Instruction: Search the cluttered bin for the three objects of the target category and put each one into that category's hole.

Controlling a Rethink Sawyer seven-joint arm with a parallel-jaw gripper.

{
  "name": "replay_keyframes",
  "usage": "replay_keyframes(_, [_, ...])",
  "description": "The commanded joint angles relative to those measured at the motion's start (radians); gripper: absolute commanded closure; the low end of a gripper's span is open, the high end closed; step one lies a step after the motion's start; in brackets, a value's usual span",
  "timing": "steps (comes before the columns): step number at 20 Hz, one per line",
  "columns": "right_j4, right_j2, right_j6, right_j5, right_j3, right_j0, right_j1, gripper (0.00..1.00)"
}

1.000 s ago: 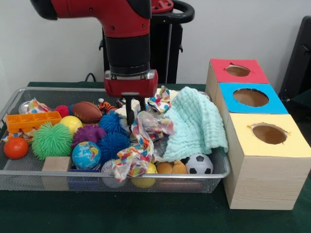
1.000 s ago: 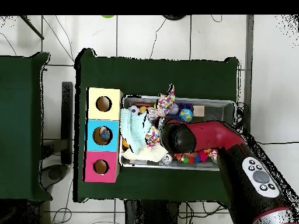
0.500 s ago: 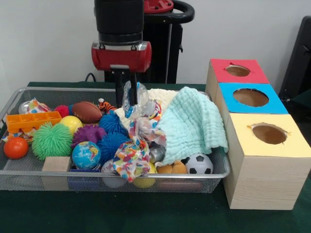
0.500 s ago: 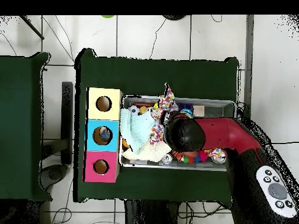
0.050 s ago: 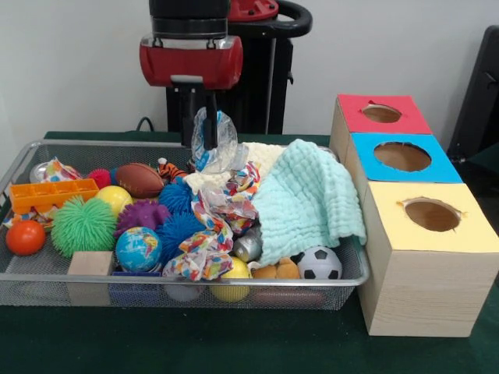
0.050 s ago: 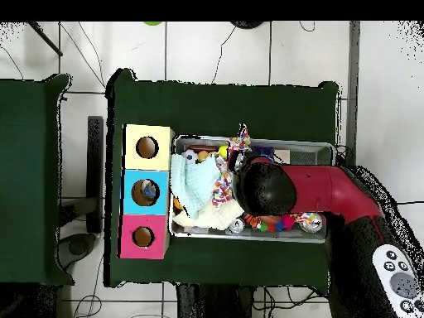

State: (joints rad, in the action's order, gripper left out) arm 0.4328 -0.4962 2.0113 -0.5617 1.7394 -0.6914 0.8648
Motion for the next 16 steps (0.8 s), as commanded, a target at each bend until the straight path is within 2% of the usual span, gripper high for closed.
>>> replay_keyframes(1, [-0.038, 0.019, 0.022, -0.093, 0.040, 0.027, 0.047, 1.00])
replay_keyframes(9, [-0.072, 0.074, 0.102, -0.107, 0.069, 0.113, 0.094, 1.00])
replay_keyframes(16, [-0.103, 0.155, 0.192, -0.083, 0.101, 0.226, 0.125, 1.00])
